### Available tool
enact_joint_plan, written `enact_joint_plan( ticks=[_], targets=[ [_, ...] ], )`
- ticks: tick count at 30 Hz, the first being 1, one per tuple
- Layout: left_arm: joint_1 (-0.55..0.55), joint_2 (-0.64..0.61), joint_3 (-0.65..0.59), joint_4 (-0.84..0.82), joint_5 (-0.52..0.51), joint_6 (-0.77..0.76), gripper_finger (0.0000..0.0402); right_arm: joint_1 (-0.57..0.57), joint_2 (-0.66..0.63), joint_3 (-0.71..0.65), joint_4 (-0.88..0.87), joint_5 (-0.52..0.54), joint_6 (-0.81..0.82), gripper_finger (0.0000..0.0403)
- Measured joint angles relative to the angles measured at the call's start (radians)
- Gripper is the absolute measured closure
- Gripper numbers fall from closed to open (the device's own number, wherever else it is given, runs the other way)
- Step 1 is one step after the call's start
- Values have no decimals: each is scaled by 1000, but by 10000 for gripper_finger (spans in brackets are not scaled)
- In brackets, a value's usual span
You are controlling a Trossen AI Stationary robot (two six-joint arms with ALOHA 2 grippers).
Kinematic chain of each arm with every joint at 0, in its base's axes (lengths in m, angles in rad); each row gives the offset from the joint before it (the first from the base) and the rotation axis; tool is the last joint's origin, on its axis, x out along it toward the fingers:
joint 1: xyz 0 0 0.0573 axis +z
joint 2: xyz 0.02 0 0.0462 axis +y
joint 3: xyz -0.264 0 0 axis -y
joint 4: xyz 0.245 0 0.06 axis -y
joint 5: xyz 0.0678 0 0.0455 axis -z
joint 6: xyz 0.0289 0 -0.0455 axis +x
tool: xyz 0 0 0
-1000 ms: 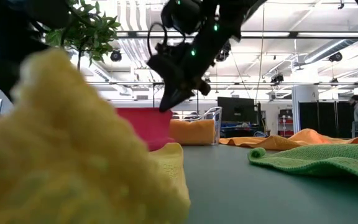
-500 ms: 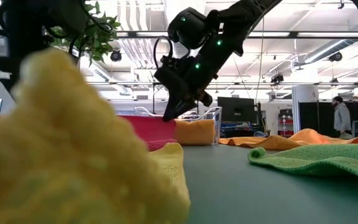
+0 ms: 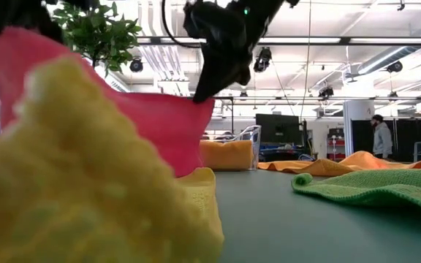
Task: Fold microfiber towels
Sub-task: Fold the pink microfiber cloth
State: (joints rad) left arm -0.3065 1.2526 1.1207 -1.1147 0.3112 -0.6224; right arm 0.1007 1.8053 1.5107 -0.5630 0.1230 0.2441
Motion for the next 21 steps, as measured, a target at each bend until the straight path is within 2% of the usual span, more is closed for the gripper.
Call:
enact_joint_plan(
  ticks=[3, 8, 10, 16, 21],
  targets=[
    [-3, 5, -5, -1, 1, -9, 401, 12, 3, 7, -1, 10, 25, 394],
    [-3, 49, -100, 2, -6, -28, 401, -5, 40, 1, 1, 156, 86, 394],
    [-2, 70, -142, 8, -19, -27, 401, -25, 63, 1, 24, 166, 96, 394],
    [5, 102, -250, 11, -174, -55, 401, -69, 168, -10, 122, 165, 119, 394],
    [21, 97, -304, 5, -276, -103, 401, -75, 181, 9, 79, 139, 120, 394]
  ],
)
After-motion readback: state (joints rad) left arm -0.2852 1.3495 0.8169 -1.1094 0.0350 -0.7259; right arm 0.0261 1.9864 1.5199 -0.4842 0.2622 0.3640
